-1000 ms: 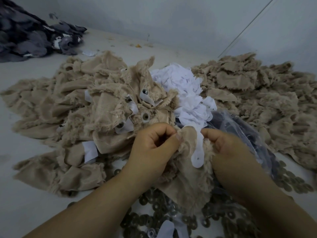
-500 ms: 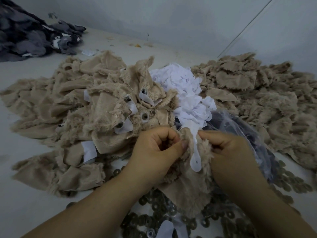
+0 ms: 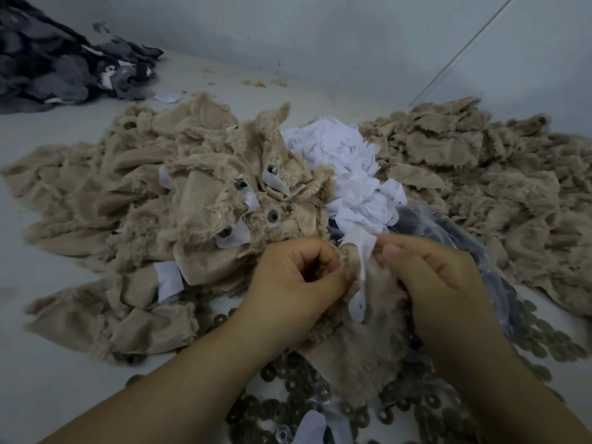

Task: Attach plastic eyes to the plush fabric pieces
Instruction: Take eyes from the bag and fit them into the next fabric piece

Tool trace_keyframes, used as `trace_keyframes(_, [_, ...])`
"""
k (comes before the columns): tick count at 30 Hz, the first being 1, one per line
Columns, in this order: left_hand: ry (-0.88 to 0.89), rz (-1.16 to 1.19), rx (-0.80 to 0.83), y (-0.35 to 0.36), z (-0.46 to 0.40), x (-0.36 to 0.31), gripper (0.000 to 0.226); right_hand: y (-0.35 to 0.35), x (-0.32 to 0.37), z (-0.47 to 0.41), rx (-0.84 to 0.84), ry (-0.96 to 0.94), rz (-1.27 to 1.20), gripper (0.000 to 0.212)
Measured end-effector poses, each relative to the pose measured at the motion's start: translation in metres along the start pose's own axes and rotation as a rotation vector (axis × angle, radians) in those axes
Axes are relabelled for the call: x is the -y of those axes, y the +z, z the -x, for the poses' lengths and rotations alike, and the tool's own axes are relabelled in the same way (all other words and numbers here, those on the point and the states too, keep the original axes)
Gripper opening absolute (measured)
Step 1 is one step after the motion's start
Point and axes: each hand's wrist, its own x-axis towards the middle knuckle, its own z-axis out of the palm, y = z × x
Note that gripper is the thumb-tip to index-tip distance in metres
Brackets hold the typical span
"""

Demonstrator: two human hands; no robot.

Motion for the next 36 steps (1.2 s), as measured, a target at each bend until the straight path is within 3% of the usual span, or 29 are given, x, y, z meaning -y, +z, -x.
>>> trace_keyframes(1, [0.016, -0.012, 0.002, 0.000, 0.001, 0.000, 0.018, 0.000, -0.001, 0.001, 0.017, 0.047, -0.026, 0.018])
trace_keyframes(3, [0.043, -0.025, 0.012, 0.001, 0.002, -0.002, 0.020, 0.001, -0.005, 0.003, 0.066, 0.040, 0.043, 0.043])
trace_keyframes(5, [0.038, -0.027, 0.027, 0.001, 0.002, -0.002, 0.020, 0.003, -0.005, 0.003, 0.034, 0.002, 0.117, 0.030])
trace_keyframes(11, [-0.060, 0.063, 0.029, -0.001, 0.001, -0.001, 0.017, 0.001, -0.009, 0.001, -0.043, 0.103, -0.034, 0.037])
trace_keyframes(18, [-0.167, 0.215, -0.007, 0.000, 0.000, 0.000, 0.010, 0.004, -0.005, 0.002, -0.109, 0.133, -0.011, 0.040])
trace_keyframes(26, [0.002, 0.015, 0.013, 0.003, 0.003, 0.000, 0.008, 0.006, 0.001, 0.006, -0.100, 0.093, 0.075, 0.041])
trace_keyframes(32, [0.003, -0.019, -0.032, 0.005, 0.005, 0.000, 0.010, 0.008, 0.003, 0.007, -0.119, 0.081, 0.128, 0.044])
trace_keyframes(36, [0.330, -0.359, -0.089, 0.004, 0.006, -0.007, 0.016, 0.008, 0.003, 0.007, -0.125, 0.139, 0.101, 0.042])
